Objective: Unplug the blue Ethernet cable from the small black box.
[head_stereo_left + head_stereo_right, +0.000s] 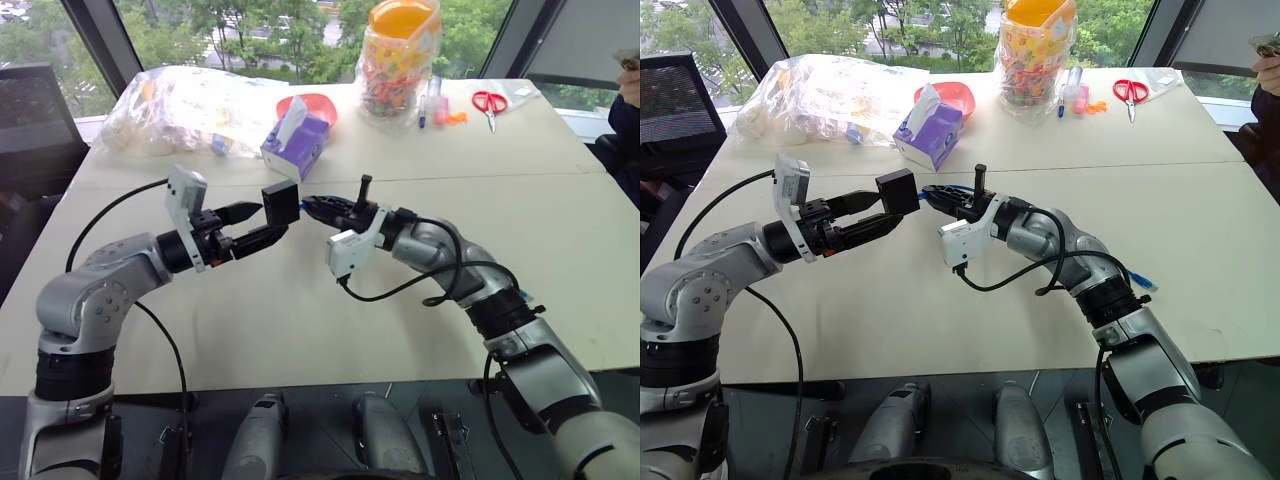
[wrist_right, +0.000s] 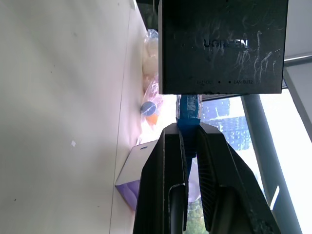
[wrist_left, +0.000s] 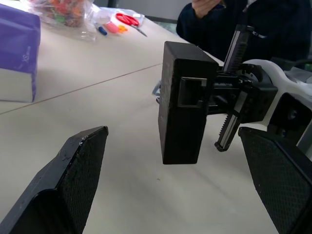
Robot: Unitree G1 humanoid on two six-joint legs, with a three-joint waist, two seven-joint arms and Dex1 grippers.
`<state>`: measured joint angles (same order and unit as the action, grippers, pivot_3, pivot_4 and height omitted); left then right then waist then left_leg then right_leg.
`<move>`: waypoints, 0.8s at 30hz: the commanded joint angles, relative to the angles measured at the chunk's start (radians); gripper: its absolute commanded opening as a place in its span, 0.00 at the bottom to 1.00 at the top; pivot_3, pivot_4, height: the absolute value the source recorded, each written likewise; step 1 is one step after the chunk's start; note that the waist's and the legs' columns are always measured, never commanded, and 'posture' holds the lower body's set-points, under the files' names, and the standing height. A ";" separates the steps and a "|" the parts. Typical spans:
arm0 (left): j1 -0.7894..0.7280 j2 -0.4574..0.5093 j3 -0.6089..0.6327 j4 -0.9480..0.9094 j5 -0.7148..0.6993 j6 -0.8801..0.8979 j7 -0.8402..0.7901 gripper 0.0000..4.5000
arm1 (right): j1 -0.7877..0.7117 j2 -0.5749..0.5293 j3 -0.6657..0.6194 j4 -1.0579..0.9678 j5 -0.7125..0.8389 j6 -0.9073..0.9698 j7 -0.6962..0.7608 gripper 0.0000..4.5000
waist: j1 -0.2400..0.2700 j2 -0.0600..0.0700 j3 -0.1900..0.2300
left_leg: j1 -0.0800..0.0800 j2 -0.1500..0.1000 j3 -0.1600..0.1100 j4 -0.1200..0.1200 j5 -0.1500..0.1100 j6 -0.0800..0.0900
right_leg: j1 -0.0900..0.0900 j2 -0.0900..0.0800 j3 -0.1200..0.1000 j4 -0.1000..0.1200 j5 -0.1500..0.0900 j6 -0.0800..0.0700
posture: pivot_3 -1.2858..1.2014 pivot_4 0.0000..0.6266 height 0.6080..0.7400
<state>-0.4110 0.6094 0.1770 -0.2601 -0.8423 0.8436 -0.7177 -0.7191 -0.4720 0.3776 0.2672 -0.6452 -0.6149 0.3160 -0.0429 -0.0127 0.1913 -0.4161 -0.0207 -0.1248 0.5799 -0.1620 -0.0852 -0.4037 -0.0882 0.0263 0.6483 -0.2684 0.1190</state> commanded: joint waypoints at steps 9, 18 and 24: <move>-0.025 -0.022 -0.005 -0.012 -0.004 -0.019 -0.024 0.28 | 0.005 -0.009 -0.003 -0.071 0.025 -0.012 0.022 0.00 | -0.001 0.000 0.000 | 0.000 0.000 0.000 0.000 0.000 0.000 | 0.000 0.000 0.000 0.000 0.000 0.000 | 0.52 0.24 0.90; -0.005 -0.006 -0.016 -0.015 0.033 -0.031 -0.041 0.10 | 0.010 0.001 -0.005 -0.076 0.128 0.007 0.109 0.00 | -0.001 0.000 0.000 | 0.000 0.000 0.000 0.000 0.000 0.000 | 0.000 0.000 0.000 0.000 0.000 0.000 | 0.52 0.24 0.90; 0.025 0.029 -0.008 -0.032 0.022 -0.018 -0.097 0.10 | -0.022 0.002 -0.027 -0.055 0.420 0.148 0.384 0.60 | -0.002 0.000 0.000 | 0.000 0.000 0.000 0.000 0.000 0.000 | 0.000 0.000 0.000 0.000 0.000 0.000 | 0.52 0.24 0.90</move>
<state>-0.3857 0.6211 0.1522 -0.2525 -0.8041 0.8364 -0.7898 -0.7072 -0.4611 0.3809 0.2370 -0.3398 -0.5049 0.6113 -0.0445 -0.0131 0.1916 -0.4161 -0.0203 -0.1248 0.5800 -0.1620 -0.0851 -0.4037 -0.0882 0.0262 0.6485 -0.2683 0.1191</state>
